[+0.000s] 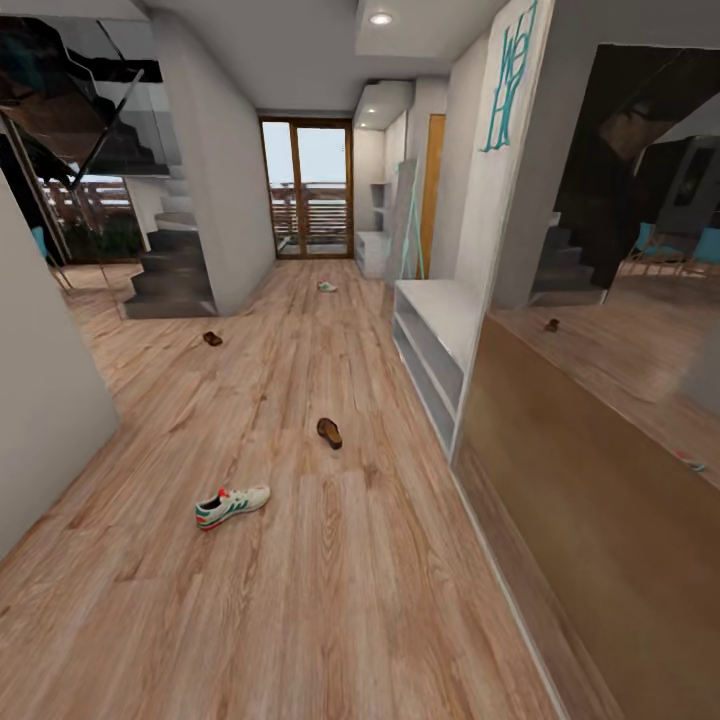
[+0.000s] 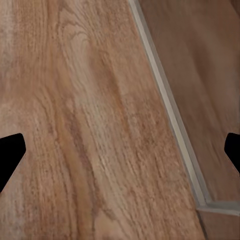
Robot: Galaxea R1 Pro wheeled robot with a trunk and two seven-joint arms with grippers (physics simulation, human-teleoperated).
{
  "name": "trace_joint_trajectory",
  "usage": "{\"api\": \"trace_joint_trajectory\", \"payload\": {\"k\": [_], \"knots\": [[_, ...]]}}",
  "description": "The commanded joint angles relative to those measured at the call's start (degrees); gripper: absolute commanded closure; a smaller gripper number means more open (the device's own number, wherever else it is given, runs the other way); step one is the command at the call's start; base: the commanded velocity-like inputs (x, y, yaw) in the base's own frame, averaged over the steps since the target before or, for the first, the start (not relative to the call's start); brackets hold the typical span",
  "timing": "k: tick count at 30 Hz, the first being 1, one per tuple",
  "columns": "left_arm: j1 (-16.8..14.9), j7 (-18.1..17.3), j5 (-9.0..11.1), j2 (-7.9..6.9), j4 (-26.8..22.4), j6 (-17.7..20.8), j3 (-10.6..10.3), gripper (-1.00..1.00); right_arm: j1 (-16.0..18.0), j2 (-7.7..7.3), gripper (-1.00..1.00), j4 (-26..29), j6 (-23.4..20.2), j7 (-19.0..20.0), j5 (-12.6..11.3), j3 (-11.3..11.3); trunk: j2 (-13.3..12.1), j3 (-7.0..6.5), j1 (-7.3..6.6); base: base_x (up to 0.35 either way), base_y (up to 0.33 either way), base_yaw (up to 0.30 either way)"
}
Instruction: Pick up the two gym shoes and the two sandals from the corridor floor and place them onto the hallstand (shoe rack) in the corridor, making sure they are on the rack and not on the floor. Arrange them so the two gym shoes are next to each other and the two sandals are next to each other.
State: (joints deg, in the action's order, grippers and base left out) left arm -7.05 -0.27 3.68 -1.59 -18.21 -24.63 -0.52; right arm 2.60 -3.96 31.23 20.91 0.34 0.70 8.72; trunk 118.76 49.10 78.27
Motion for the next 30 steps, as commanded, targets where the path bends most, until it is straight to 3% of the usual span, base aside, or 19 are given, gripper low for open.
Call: {"api": "trace_joint_trajectory", "payload": {"k": [1,7,9,12,17,24,30], "knots": [[-0.2,0.1,0.4,-0.18,-0.1,-0.1,-0.1,-1.0,0.0,0.01,-1.0,0.0,0.2,0.0,0.2,0.1,0.0,0.05,0.01,0.09,0.0,0.0],[-3.7,-0.2,0.5,-1.36,-1.2,0.7,-0.1,-1.0,0.3,0.01,-1.0,0.9,0.2,0.0,0.9,0.2,0.0,0.05,0.01,0.043,0.0,0.0],[-7.2,-0.2,0.8,-1.92,-1.2,1.0,-0.1,-1.0,1.4,0.0,-1.0,2.5,0.2,-0.1,1.1,0.2,0.0,0.05,0.01,0.01,0.0,0.0],[-9.3,-0.2,1.0,-2.38,-1.2,1.2,-0.1,-1.0,2.9,-0.05,-1.0,4.4,0.1,0.0,1.2,0.2,0.0,0.05,0.01,0.005,0.0,0.0],[-9.9,-0.2,1.0,-2.63,-0.7,1.0,-0.1,-1.0,4.0,-0.07,-1.0,5.1,0.1,0.1,1.4,0.2,0.0,0.05,0.01,0.001,0.0,0.0],[-10.2,-0.3,1.1,-2.7,0.0,0.6,0.0,-1.0,4.3,-0.09,-1.0,1.9,0.2,0.1,3.2,0.1,0.0,0.05,0.01,0.011,0.0,0.0],[-10.2,-0.2,1.2,-2.73,0.1,0.8,0.0,-1.0,4.3,-0.12,-1.0,0.7,0.2,0.1,3.6,0.2,0.0,0.05,0.01,0.197,0.0,0.0]]}}
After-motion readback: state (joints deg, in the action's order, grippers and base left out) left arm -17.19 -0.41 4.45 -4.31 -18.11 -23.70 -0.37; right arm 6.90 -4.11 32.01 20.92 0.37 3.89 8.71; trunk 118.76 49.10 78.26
